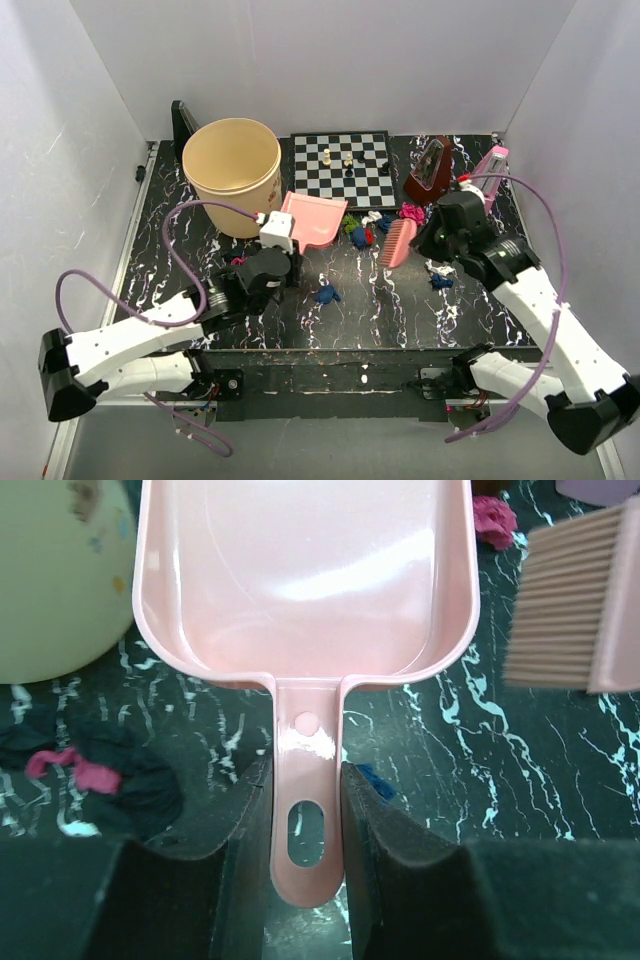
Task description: Sweep away the paper scraps from the table
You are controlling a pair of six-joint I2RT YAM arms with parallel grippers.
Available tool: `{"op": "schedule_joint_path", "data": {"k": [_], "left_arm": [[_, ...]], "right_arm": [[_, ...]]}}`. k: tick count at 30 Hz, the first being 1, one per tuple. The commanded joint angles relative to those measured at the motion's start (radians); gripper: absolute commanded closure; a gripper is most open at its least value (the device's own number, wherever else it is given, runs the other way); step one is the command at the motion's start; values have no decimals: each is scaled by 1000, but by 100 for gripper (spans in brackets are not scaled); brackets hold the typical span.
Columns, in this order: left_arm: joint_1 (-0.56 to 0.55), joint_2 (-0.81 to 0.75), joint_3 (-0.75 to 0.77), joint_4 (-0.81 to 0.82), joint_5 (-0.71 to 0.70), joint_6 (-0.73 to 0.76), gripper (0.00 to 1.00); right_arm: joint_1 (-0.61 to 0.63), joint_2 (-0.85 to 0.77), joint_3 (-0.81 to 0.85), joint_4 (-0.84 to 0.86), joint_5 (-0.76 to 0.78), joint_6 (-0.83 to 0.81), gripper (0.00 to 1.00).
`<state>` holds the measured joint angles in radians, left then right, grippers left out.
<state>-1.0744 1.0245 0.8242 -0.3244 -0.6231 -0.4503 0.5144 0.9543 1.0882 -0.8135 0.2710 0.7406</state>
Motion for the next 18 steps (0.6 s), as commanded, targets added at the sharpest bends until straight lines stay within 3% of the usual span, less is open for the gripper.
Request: {"op": "schedule_joint_path", "data": {"k": [1, 9, 18], "left_arm": [[19, -116, 73, -205, -96, -5, 100], [27, -300, 174, -389, -243, -67, 100], [28, -464, 282, -429, -362, 100, 100]], "right_arm": [[51, 96, 29, 198, -246, 37, 99], [268, 362, 110, 456, -444, -38, 99], [412, 677, 297, 685, -481, 54, 99]]}}
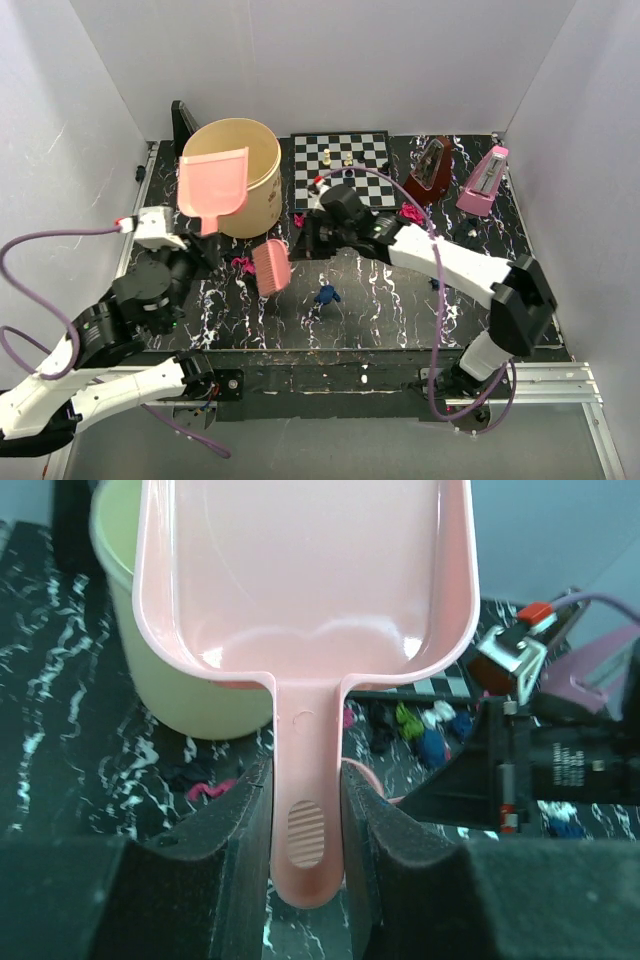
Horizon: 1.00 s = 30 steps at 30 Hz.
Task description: Sweep away the paper scraps from the table
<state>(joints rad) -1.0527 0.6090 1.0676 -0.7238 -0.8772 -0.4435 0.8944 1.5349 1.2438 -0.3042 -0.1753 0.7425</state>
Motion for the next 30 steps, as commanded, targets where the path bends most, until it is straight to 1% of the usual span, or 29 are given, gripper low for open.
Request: {"op": "schedule_joint_path", "data": {"k": [1, 7, 9, 11, 14, 16, 17, 18, 20, 21, 22, 24, 26, 28, 30], "left_arm": [[5, -60, 40, -25, -120, 118, 100], [5, -78, 28, 13, -230, 224, 100], [5, -89, 6, 52, -232, 273, 100], [5, -94, -6, 69, -233, 291, 100], [5, -94, -27, 109, -221, 336, 100], [5, -89, -37, 126, -221, 354, 100], [5, -87, -41, 135, -220, 362, 100], [5, -86, -47, 147, -215, 368, 100], [5, -84, -55, 156, -206, 367, 100], [5, -84, -57, 161, -200, 364, 100], [5, -81, -60, 162, -194, 362, 100], [5, -74, -58, 150, -187, 350, 100], [7, -69, -57, 141, -183, 345, 100], [7, -72, -55, 132, -171, 336, 100], [7, -74, -64, 135, -160, 325, 100]], "right_arm": [[43, 137, 170, 183, -24, 69, 99], [64, 384, 377, 201, 43, 204, 99], [64, 447, 422, 183, 91, 259, 99], [64, 505, 456, 165, 134, 299, 99], [60, 606, 541, 26, 168, 345, 99], [49, 649, 624, -131, 171, 353, 99], [43, 656, 655, -226, 210, 341, 99], [38, 653, 683, -357, 261, 325, 99], [25, 605, 700, -511, 388, 288, 99], [17, 564, 669, -524, 439, 241, 99], [11, 506, 620, -497, 471, 191, 99], [-12, 397, 486, -461, 499, 146, 99], [-37, 314, 425, -440, 490, 103, 99], [-40, 259, 418, -443, 478, 45, 99], [-38, 220, 411, -396, 389, -24, 99]]}}
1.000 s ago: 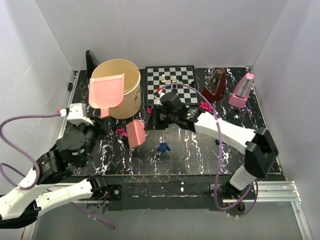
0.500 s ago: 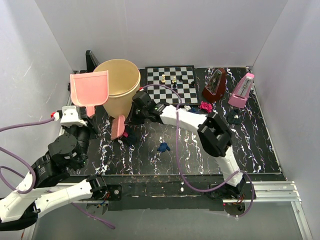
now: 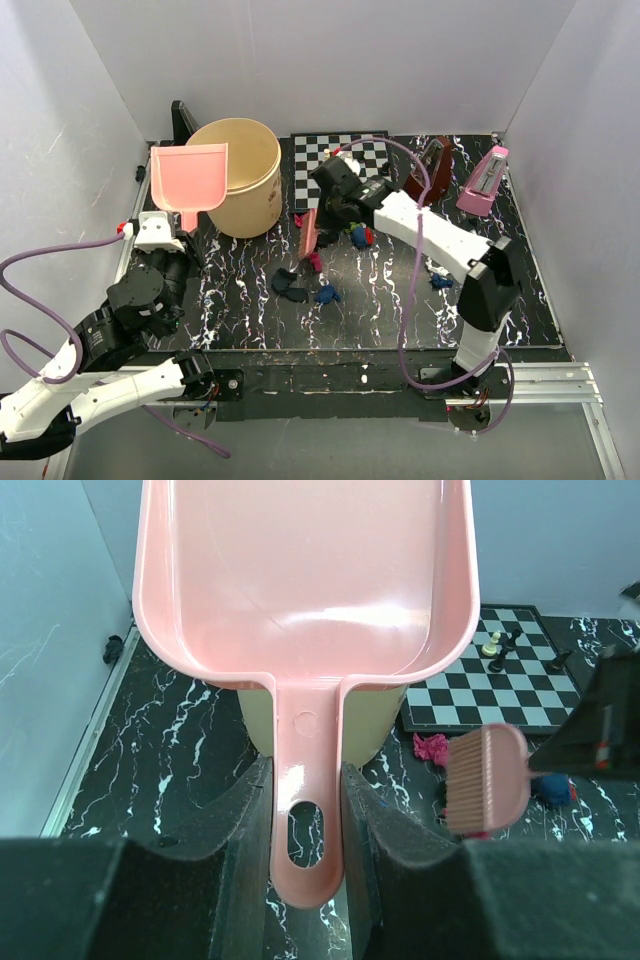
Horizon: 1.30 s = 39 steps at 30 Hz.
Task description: Sweep away the paper scraps from the table
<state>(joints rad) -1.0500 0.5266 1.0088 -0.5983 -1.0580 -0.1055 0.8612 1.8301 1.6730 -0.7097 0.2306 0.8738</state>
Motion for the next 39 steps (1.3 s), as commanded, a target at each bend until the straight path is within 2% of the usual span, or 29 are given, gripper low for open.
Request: {"op": "schedule_joint_path", "data": {"k": [1, 3, 5, 7, 9, 11, 14, 17, 23, 26, 30, 33, 39], "left_arm": [[2, 10, -13, 12, 26, -14, 100], [4, 18, -19, 8, 35, -23, 100], [4, 23, -30, 6, 38, -28, 100], [4, 19, -38, 6, 42, -31, 100], [4, 12, -47, 17, 49, -22, 100], [2, 4, -61, 43, 62, 0, 100], [4, -10, -90, 90, 93, 30, 100], [4, -14, -110, 117, 107, 43, 100], [4, 4, -122, 123, 150, 70, 100], [4, 18, -121, 120, 159, 81, 100], [4, 33, -124, 115, 168, 79, 100], [4, 30, -131, 121, 182, 69, 100], [4, 4, -168, 170, 191, 89, 100]], "right_arm": [[-4, -93, -30, 51, -99, -192, 99], [-1, -155, -102, 226, -338, -251, 99], [12, -186, -182, 393, -501, -259, 99], [28, -164, -194, 435, -578, -257, 99], [48, -91, -104, 332, -623, -298, 99], [74, 10, 3, 177, -596, -344, 99], [104, 135, 135, -63, -455, -369, 99], [104, 176, 122, -167, -332, -371, 99], [50, 86, -13, -293, -13, -357, 99], [12, -7, -59, -304, 55, -361, 99], [-1, -75, -36, -338, 130, -378, 99], [-1, -110, -32, -302, 49, -410, 99], [-45, -222, -148, 77, -311, -397, 99]]}}
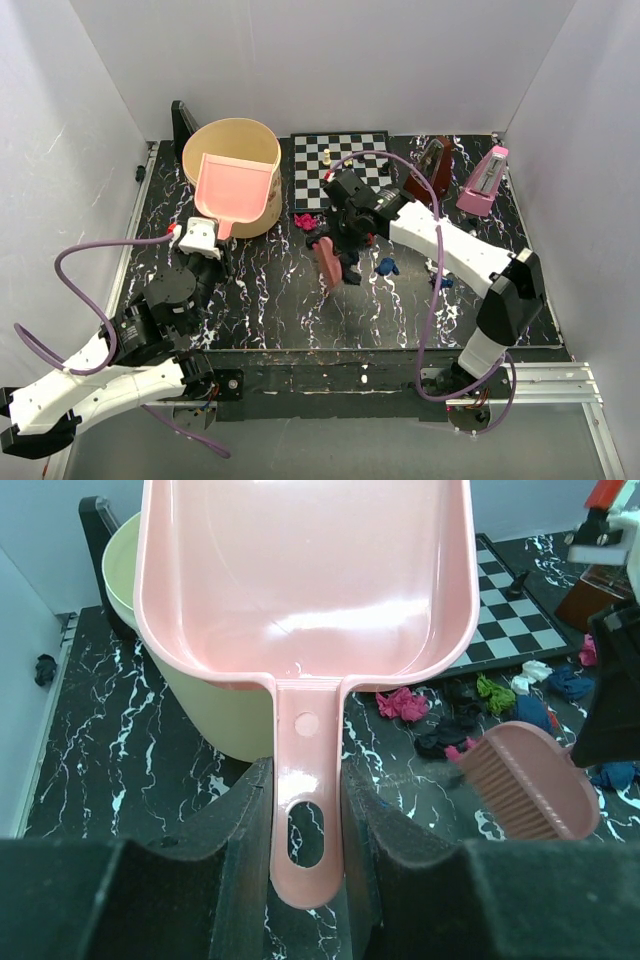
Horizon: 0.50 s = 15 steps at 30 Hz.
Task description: Sweep away the paper scraps from the table
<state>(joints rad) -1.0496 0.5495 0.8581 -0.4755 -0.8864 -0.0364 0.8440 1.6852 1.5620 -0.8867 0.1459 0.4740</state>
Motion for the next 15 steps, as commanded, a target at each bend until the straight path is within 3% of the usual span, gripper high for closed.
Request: {"op": "schedule_joint_path", "data": {"k": [1, 15], "left_arm": [[3, -23, -22, 51, 26, 23, 100], [3, -39, -51, 54, 47, 16, 100]], "right_arm": [[-42, -75, -43, 300, -271, 27, 99], [-183, 241, 56, 489, -325, 268, 99]]}}
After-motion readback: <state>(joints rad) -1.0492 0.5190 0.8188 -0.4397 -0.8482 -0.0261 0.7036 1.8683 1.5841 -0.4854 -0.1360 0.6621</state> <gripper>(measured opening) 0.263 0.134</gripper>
